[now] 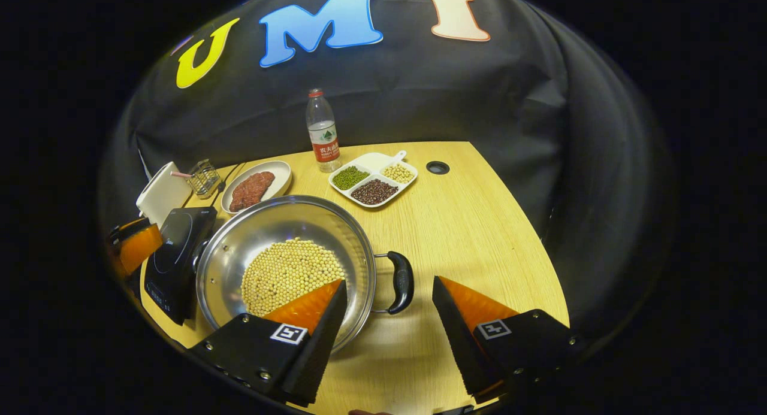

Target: First push the handle of the pot to place it horizontally, then grasp the pot with both hands and set it on the induction cooktop.

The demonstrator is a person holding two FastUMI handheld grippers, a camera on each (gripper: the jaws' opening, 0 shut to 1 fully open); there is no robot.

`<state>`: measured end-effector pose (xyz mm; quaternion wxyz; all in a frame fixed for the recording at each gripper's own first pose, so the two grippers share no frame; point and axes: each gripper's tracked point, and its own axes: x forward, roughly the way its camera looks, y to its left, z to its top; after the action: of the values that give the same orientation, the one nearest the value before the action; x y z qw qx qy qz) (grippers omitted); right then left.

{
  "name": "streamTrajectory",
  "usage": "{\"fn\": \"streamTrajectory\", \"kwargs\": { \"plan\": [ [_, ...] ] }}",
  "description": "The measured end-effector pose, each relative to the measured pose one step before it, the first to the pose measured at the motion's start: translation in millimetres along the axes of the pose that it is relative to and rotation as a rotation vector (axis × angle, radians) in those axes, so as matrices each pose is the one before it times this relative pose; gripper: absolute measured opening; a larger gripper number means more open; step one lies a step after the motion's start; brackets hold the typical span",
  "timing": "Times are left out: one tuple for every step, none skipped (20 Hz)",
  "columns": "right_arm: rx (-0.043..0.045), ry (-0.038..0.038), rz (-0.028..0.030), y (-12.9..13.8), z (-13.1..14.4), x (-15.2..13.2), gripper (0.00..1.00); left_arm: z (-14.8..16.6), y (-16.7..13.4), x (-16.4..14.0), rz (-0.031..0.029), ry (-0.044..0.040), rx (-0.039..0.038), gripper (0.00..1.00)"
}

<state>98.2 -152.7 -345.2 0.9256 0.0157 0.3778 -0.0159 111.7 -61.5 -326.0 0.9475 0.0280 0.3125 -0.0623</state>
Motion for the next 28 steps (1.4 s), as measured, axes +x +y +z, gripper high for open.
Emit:
{"fn": "streamTrajectory", "kwargs": {
  "plan": [
    [-0.00869, 0.00518, 0.00163, -0.74, 0.68, 5.13, 0.87, -8.18, 0.18, 8.85, 0.00562, 0.02280, 0.00047, 0.98],
    [-0.00736, 0.00576, 0.00172, -0.81, 0.66, 5.90, 0.87, -8.97, -0.01, 8.83, 0.00539, 0.02605, -0.00287, 0.98],
    [-0.00455, 0.00263, 0.00360, 0.16, 1.14, 5.71, 0.87, -9.48, 2.11, 8.82, 0.00999, 0.02627, -0.00854, 0.98],
    [-0.00472, 0.00061, 0.00179, -0.28, 2.06, 4.32, 0.87, -6.85, 2.64, 8.36, 0.01401, 0.02361, -0.01224, 0.98],
    [-0.00743, 0.00479, -0.00351, -1.14, -0.22, 6.71, 0.87, -4.93, 1.61, 9.43, 0.00845, 0.01490, -0.00727, 0.96],
    [-0.00670, 0.00739, -0.00514, -1.26, 0.19, 4.86, 0.87, -3.66, 1.28, 9.24, 0.00733, 0.01518, 0.00068, 0.98],
    [-0.00492, 0.00572, -0.01065, -2.77, -0.84, 5.97, 0.87, -3.64, 1.51, 8.53, 0.00905, 0.01762, 0.00427, 0.96],
    [-0.00118, 0.00778, -0.00919, -2.05, -0.32, 5.09, 0.78, -2.70, 0.85, 8.04, 0.00471, 0.01533, 0.00546, 0.98],
    [0.00299, 0.00728, 0.00414, 1.37, -1.02, 4.81, 0.85, -5.77, -0.36, 7.42, 0.00238, 0.01419, 0.00635, 0.98],
    [0.00022, 0.01025, -0.00255, -0.69, -1.61, 4.31, 0.84, -2.76, 0.89, 5.94, 0.00302, 0.01085, 0.00992, 0.98],
    [0.00377, 0.00597, 0.00605, -0.02, -0.65, 4.73, 0.85, -3.11, -0.25, 4.69, 0.00221, 0.01069, 0.00811, 0.98],
    [0.00653, 0.01044, 0.00327, 0.68, -1.04, 2.42, 0.85, -2.18, -0.38, 3.07, 0.00272, 0.00837, 0.00431, 0.95],
    [0.00596, 0.01099, 0.00444, 1.12, -2.98, 3.33, 0.84, -1.78, 1.40, 2.42, 0.00599, 0.00792, 0.00349, 0.98],
    [0.00793, 0.01271, 0.01183, 1.83, -2.17, 2.81, 0.84, -0.80, 0.50, 1.01, 0.00427, 0.00715, 0.00244, 0.89],
    [0.01054, 0.01579, 0.00737, 2.43, -4.76, 3.58, 0.83, -2.99, 1.86, 2.36, 0.00798, 0.00693, 0.00167, 0.85],
    [0.00843, 0.01261, 0.01185, 3.54, -2.89, 2.26, 0.75, -1.15, -0.42, 1.82, -0.00469, 0.00523, -0.00792, 0.85],
    [0.00678, 0.00321, -0.00045, 1.20, 0.24, -5.00, 0.72, 1.08, -2.11, -2.36, -0.00210, 0.00253, -0.00142, 0.73],
    [0.00131, -0.00257, -0.00728, 0.05, 1.18, 4.69, 0.65, 0.65, 0.04, 0.87, 0.00145, -0.00005, 0.00713, 0.68],
    [-0.00649, 0.00148, -0.00528, -0.16, -2.26, 0.63, 0.65, -0.31, 1.55, 1.59, -0.00172, 0.00135, 0.00874, 0.71],
    [0.00860, -0.00049, -0.00481, 0.08, 1.52, -2.45, 0.64, 0.11, 0.56, 0.80, -0.00391, -0.00281, 0.00777, 0.67],
    [0.00843, -0.00227, 0.00185, 0.80, -0.38, 0.98, 0.62, 0.86, -0.37, -0.12, -0.00647, -0.00255, 0.00827, 0.70],
    [0.00427, 0.01855, -0.00318, 1.22, -3.43, 0.37, 0.57, 1.96, -1.03, 1.79, -0.01247, -0.00273, 0.00952, 0.67],
    [-0.00210, -0.00462, -0.00337, 0.45, 0.95, -0.14, 0.57, -0.49, 0.50, -1.96, -0.01115, -0.00020, 0.01039, 0.65],
    [0.02189, 0.00340, -0.00706, -3.35, 4.16, 0.42, 0.51, 0.70, 0.44, 1.35, -0.00819, 0.00085, 0.01287, 0.63],
    [0.00219, 0.00676, -0.00402, 5.49, -6.82, -3.68, 0.50, -1.30, 1.37, -1.90, -0.00557, -0.00024, 0.01088, 0.61],
    [-0.00116, 0.00142, -0.00618, 1.26, -1.60, -2.93, 0.49, 0.07, 1.29, -0.76, -0.00699, 0.00054, 0.00391, 0.59],
    [0.00352, -0.00284, -0.00683, 2.06, -0.61, -3.86, 0.50, -1.01, 1.21, -1.08, -0.00892, 0.00077, 0.00160, 0.63],
    [0.00316, -0.00379, -0.00902, 1.49, 0.27, -5.63, 0.43, 0.62, 1.16, -2.66, -0.01022, -0.00028, -0.00145, 0.63]
  ]
}}
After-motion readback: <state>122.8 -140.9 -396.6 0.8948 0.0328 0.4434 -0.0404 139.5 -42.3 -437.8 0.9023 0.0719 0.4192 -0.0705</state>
